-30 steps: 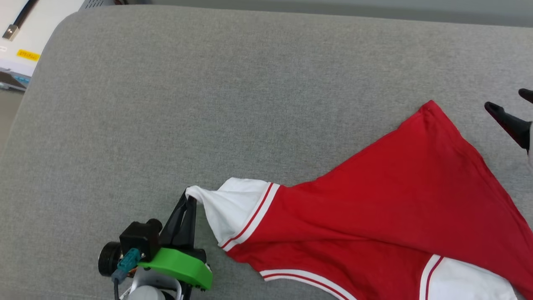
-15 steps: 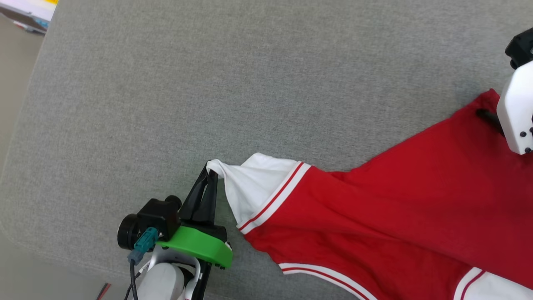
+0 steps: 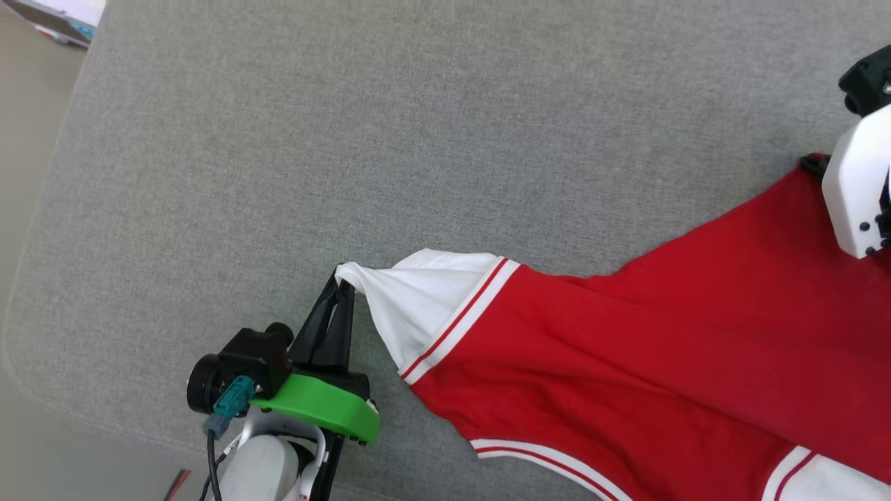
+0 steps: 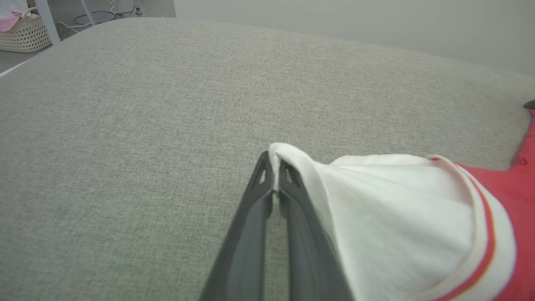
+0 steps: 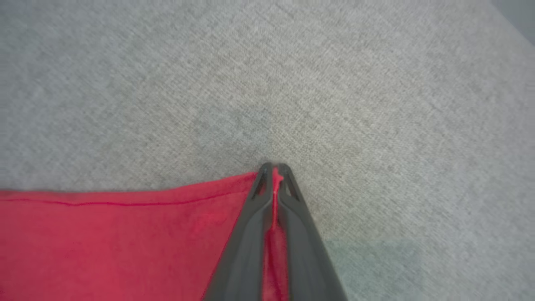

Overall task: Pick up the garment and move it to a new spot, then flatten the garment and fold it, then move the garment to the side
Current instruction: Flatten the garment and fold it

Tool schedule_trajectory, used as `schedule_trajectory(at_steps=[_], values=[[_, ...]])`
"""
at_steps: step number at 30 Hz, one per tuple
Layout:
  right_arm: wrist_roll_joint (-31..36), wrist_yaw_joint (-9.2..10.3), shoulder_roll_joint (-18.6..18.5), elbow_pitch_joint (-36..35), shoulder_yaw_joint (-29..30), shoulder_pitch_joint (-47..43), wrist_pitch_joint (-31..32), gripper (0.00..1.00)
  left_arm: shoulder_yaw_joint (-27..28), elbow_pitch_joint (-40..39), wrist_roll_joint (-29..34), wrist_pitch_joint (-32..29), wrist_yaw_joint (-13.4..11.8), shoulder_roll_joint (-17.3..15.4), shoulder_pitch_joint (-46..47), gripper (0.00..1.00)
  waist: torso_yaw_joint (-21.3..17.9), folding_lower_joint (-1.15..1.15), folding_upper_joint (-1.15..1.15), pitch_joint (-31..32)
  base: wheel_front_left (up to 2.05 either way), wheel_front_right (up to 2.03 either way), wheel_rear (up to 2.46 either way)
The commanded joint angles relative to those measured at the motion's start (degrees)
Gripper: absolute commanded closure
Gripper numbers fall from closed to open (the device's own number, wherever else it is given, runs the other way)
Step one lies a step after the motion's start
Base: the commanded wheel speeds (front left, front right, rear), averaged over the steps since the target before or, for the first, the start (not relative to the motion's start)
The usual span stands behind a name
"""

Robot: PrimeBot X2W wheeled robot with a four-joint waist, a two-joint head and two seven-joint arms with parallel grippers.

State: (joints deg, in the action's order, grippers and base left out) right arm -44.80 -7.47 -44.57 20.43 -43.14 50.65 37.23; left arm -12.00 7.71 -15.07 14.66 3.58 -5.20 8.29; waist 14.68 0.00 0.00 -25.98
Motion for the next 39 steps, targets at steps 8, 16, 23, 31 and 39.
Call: schedule_trajectory(at_steps=[8, 16, 23, 31, 39], values=[[-2.09, -0.02, -0.81, -1.42, -0.12, -2.37, -10.99, 1.0, 1.66, 0.35, 1.26, 0.33, 0.69, -1.44, -1.96, 1.0, -4.21, 0.0, 0.0, 8.61, 0.0, 0.0, 0.0], [-2.86, -0.02, -1.86, -3.93, 4.16, -5.24, -19.02, 1.0, 1.99, -1.76, 1.71, 0.24, 1.28, -3.98, -1.17, 1.0, -7.43, 0.0, 0.0, 13.82, 0.0, 0.0, 0.0], [-1.8, -0.02, -1.38, -7.02, 9.91, -6.72, -23.16, 1.0, 2.7, -5.37, 2.01, -1.53, 1.86, -6.86, 6.48, 1.0, -9.49, 0.0, 0.0, 16.77, 0.0, 0.0, 0.0], [1.46, -0.02, 1.07, -11.23, 17.84, -5.61, -24.2, 1.0, 2.99, -10.11, 1.72, -5.95, 2.46, -8.97, 20.02, 1.0, -11.44, 0.0, 0.0, 16.37, 0.0, 0.0, 0.0], [5.51, -0.02, 3.64, -14.83, 24.29, 0.49, -22.13, 1.0, 2.37, -8.93, 0.47, -9.75, 3.31, -11.7, 37.25, 1.0, -12.85, 0.0, 0.0, 9.94, 0.0, 0.0, 0.0]])
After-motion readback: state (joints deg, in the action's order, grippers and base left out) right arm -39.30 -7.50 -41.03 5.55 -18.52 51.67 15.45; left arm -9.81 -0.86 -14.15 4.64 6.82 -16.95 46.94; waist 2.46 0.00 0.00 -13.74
